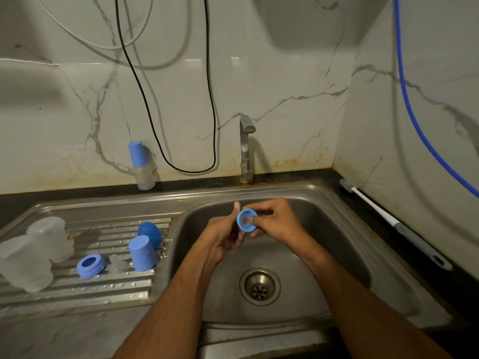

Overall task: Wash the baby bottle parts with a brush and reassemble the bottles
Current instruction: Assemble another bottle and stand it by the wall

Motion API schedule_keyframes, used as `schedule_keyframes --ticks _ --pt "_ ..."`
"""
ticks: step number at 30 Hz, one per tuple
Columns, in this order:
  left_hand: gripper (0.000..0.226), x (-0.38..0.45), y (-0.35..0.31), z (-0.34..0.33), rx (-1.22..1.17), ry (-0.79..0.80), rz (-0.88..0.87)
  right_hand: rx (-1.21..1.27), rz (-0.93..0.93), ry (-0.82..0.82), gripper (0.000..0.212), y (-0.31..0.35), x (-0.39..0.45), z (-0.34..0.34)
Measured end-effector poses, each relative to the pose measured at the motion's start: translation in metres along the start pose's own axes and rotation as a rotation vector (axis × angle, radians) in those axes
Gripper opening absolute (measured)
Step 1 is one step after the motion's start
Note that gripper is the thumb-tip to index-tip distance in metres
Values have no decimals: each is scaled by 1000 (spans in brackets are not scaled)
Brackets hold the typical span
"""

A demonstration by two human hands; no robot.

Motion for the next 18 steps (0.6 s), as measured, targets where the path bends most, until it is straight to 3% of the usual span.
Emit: schedule_keyframes --ticks 3,5,9,18 --pt "36 -10 1 -11 -263 190 62 -1 -19 -90 30 -4 2 10" --pt "27 -13 -1 -13 -296 261 59 -28 -29 -106 33 -6 3 12" --pt "31 -6 1 -5 -298 138 68 129 -53 8 34 -6 2 3" --pt "23 -1 3 6 -226 -111 57 90 34 52 32 10 -2 -5"
Point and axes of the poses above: each hand's wrist, its own x-axis towards the middle knuckle, its own z-axis out of the back of the hand, y = z × x, the point moved 8 cm from there along x, towards the middle knuckle, and after that the axes turned 8 degrees about -x, right-handed, at the moved point
